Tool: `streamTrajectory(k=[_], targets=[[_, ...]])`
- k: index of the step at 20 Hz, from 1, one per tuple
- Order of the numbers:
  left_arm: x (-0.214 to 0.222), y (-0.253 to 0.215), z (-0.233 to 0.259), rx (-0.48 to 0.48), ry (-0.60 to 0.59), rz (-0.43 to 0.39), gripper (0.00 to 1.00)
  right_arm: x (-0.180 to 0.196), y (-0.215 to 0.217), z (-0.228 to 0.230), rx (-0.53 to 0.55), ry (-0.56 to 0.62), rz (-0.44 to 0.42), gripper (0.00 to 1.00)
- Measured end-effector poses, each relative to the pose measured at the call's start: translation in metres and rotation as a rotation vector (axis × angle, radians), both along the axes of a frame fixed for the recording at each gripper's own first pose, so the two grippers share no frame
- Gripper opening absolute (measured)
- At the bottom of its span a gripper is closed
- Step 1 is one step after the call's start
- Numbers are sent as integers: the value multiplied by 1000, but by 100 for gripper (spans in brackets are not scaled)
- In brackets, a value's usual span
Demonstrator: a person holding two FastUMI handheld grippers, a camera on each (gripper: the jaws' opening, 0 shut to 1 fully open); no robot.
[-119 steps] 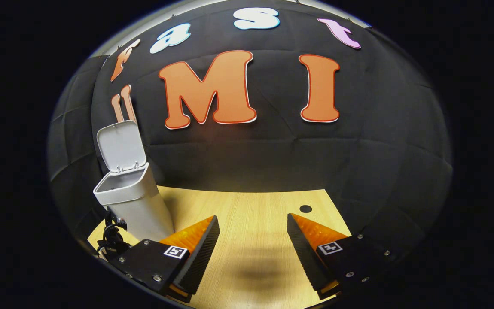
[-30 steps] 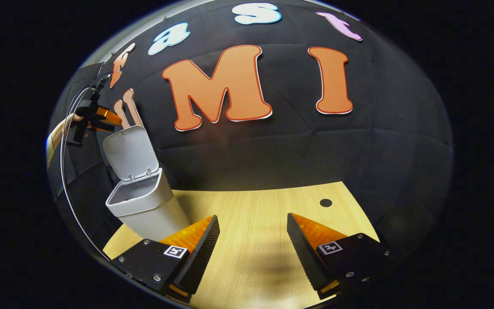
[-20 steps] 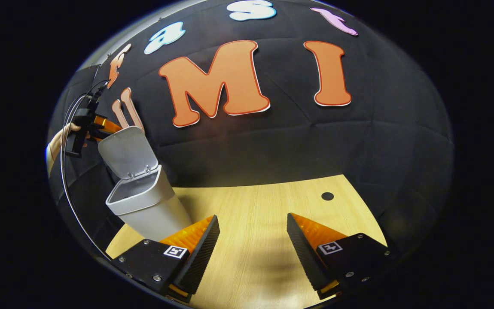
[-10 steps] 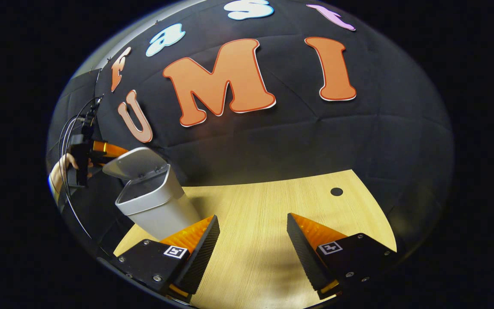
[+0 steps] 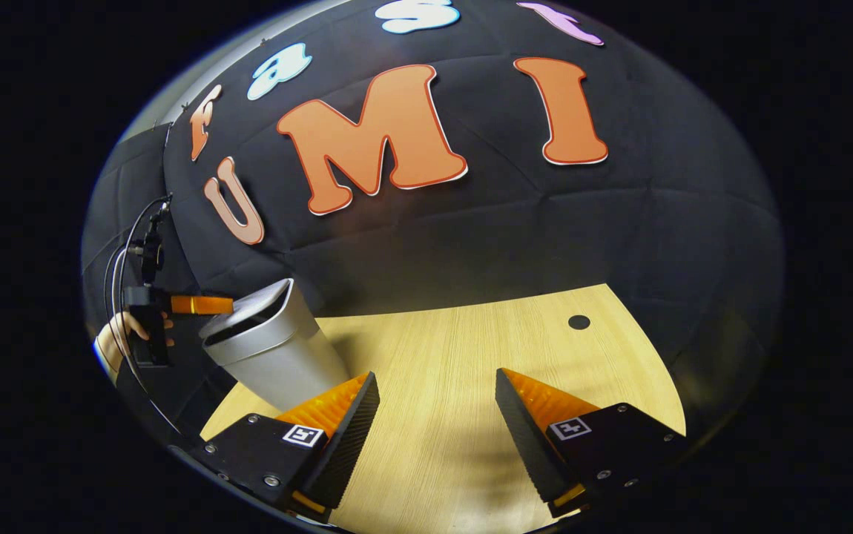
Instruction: Press the lid of the desktop garbage bin to open it, pick up the crumpled paper on the desktop and throw it into the bin, then pick up the pop can on the desktop and drop it into the bin, and finally close the garbage bin lid.
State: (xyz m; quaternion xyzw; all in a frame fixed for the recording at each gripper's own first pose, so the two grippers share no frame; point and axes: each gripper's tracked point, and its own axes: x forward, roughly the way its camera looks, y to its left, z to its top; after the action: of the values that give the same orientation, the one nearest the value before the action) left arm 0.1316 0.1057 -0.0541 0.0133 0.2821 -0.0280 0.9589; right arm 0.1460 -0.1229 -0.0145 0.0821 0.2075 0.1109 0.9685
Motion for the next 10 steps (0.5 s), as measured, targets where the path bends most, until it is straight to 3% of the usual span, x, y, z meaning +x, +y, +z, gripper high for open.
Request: streamTrajectory(k=[4, 6, 8, 10], targets=[[3, -1, -9, 18, -54, 38, 93, -1, -3, 0, 13, 5, 0, 94], [2, -2, -4, 108, -148, -17, 96, 0, -3, 2, 23, 0, -1, 94], [5, -22, 2, 62, -244, -90, 95, 0, -5, 5, 31, -8, -1, 94], [9, -21, 6, 53, -256, -91, 94, 3, -7, 3, 24, -6, -7, 94]])
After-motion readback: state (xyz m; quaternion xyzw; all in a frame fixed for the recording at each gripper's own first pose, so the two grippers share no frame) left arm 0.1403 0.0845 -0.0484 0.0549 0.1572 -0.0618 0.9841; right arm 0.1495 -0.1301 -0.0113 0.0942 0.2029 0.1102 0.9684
